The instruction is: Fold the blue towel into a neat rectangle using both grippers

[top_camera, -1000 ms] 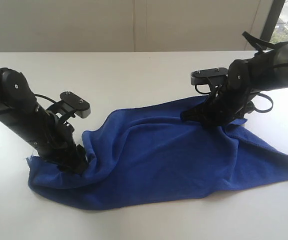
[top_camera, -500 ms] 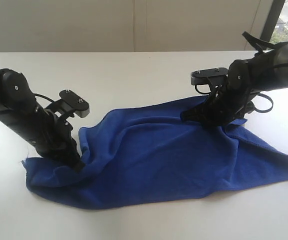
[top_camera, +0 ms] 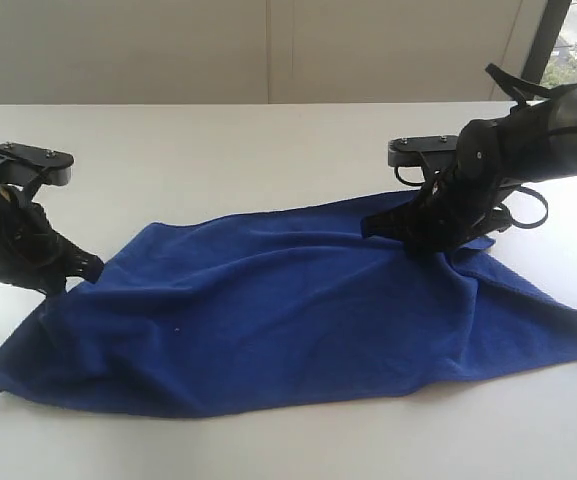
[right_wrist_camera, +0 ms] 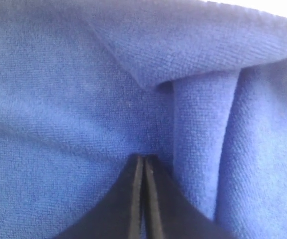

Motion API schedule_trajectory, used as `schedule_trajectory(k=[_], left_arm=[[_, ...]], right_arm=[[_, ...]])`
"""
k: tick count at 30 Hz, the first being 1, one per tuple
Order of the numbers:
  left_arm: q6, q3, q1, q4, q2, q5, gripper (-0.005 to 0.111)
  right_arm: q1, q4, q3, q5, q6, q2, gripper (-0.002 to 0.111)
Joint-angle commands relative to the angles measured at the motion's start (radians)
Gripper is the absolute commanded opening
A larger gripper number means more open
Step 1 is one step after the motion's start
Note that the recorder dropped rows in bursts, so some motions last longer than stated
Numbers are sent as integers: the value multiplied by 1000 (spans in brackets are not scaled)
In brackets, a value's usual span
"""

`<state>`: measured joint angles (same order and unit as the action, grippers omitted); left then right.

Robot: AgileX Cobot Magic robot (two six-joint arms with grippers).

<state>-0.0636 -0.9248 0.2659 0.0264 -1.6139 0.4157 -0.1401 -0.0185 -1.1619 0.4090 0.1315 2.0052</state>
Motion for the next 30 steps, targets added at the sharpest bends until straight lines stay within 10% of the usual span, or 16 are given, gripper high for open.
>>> schedule_trajectory(k=[1,6,12,16,20,24,30], left_arm=[[-112,6,-5,59,-34,59,0],[-435,6,-5,421,-36,221,0],[-436,6,-2,369,-36,171,0],[-421,6,-2,348,-14,169,25],[-375,6,-2,330,-7,201,77],[-239,6,41,132,54,-95,61],[-223,6,64,112,-31,-159,58]], right_arm=[[12,30,24,34,54,35,0],[12,71,24,52,54,35,0],[12,71,24,52,54,35,0],[12,71,24,44,54,35,0],[12,71,24,42,54,35,0],[12,71,24,40,54,35,0],[12,71,24,40,54,35,0]])
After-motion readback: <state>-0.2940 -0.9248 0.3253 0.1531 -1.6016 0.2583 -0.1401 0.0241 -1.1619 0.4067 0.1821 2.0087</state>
